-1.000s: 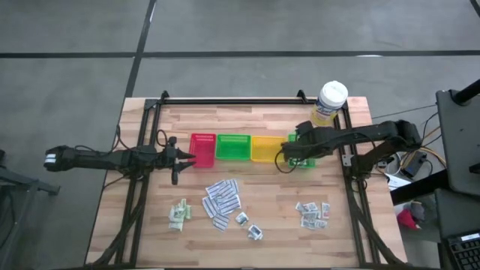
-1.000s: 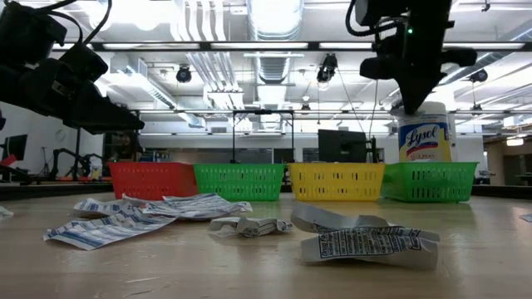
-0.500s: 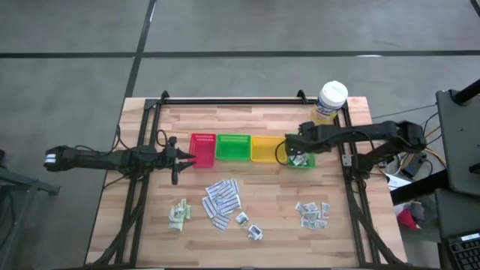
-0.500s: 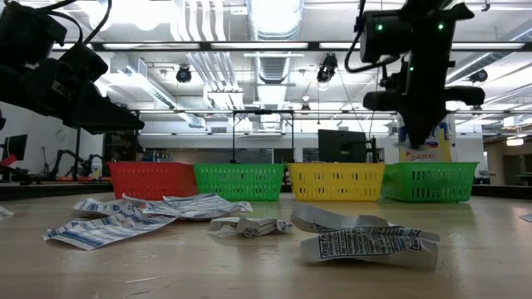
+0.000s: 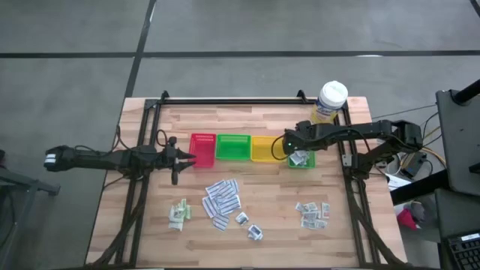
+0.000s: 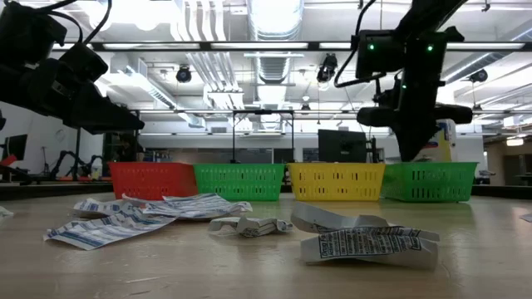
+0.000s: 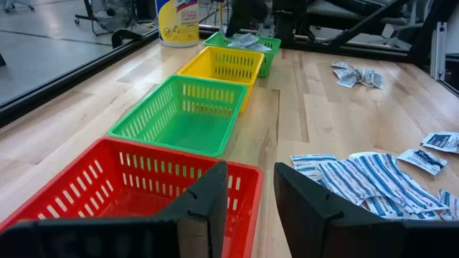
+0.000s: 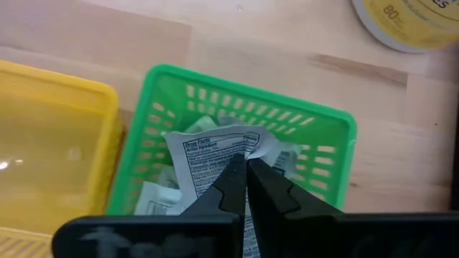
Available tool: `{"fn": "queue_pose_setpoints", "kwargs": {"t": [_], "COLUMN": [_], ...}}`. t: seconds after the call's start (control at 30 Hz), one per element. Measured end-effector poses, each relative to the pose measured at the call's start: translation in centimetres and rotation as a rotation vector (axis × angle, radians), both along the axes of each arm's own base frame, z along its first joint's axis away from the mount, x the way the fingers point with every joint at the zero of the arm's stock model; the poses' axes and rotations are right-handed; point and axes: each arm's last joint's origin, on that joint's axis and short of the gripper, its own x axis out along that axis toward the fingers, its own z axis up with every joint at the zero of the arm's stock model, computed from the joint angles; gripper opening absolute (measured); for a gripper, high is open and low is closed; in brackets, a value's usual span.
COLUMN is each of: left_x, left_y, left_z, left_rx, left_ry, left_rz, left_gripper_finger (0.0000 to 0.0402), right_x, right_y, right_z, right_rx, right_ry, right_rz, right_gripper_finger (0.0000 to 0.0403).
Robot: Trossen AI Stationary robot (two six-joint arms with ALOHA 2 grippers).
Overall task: Pick & Place First Aid Supplies
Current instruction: Put the blue alcohol pad into the right green bin
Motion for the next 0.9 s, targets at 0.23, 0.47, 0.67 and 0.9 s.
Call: {"fn": "queue_pose_setpoints", "kwargs": {"t": [0.23, 0.47, 0.67, 0.9], "left_x": [0.0, 0.0, 0.0, 0.0], "left_y": [0.0, 0.0, 0.0, 0.0], "left_z": [0.0, 0.0, 0.0, 0.0], "left_rx": [0.000, 0.000, 0.000, 0.000], "left_ry": [0.000, 0.000, 0.000, 0.000], "left_rz": [0.000, 0.000, 0.000, 0.000], "left_gripper_finger": [0.0113, 0.0113, 0.0113, 0.0113], "right_x": [-0.5, 0.0, 0.2, 0.5], "right_y": [-0.1, -0.2, -0.2, -0.3], "right_z": [-0.7, -0.7, -0.7, 0.4], "right_rx": [0.007, -0.007, -0.013, -0.024], "right_ry": [0.037, 0.016, 0.007, 0.031], "right_rz": [0.022, 0.093, 0.116, 0.221], "right_gripper_finger": [0.0009, 0.0020, 0.0063, 0.0101]}}
